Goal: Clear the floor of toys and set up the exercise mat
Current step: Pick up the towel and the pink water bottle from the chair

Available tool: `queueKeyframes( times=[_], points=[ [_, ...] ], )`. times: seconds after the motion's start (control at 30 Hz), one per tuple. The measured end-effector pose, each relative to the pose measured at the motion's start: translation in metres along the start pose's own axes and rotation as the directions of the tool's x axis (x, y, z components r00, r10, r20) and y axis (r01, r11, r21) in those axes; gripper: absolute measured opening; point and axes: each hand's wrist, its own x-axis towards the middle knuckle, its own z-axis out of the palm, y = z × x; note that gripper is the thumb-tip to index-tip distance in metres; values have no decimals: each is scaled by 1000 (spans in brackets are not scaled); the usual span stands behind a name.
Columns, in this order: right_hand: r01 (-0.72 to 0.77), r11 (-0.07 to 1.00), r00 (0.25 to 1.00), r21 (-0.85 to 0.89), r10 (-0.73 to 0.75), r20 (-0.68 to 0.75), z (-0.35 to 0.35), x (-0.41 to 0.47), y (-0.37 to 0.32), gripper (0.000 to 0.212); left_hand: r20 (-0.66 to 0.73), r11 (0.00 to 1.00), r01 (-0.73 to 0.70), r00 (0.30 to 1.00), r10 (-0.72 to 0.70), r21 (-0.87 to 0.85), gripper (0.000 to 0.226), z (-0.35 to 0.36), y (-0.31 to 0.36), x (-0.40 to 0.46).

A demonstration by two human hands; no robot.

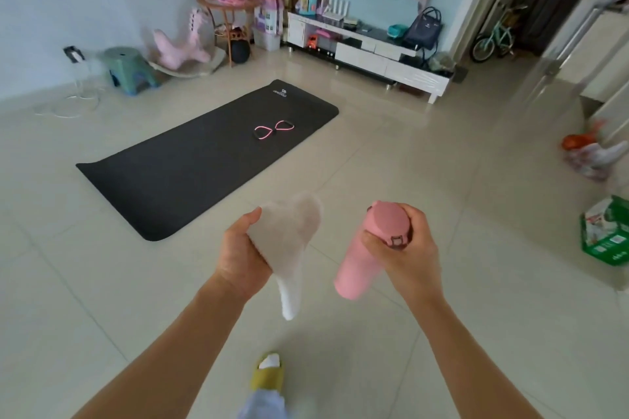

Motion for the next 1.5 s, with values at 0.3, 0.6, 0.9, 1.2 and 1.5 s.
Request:
queueKeyframes(
  times=[0.3,0.6,0.9,1.2,1.5],
  points=[
    [-68,997,996,21,69,-50,68,163,3,52,30,994,15,999,-18,112,37,32,67,163],
    [-84,995,990,47,88,-112,80,317,33,57,8,983,-2,1000,0,183,33,81,94,312],
    [-60,997,997,46,62,-43,52,508,72,56,-102,989,-40,993,55,142,36,162,92,471],
    [-89,996,996,-3,89,-26,45,676,101,56,-112,995,-63,991,71,80,32,218,99,625],
    [-141,990,989,-4,140,-45,92,846,125,57,-87,999,2,996,2,45,38,238,139,804]
  ],
)
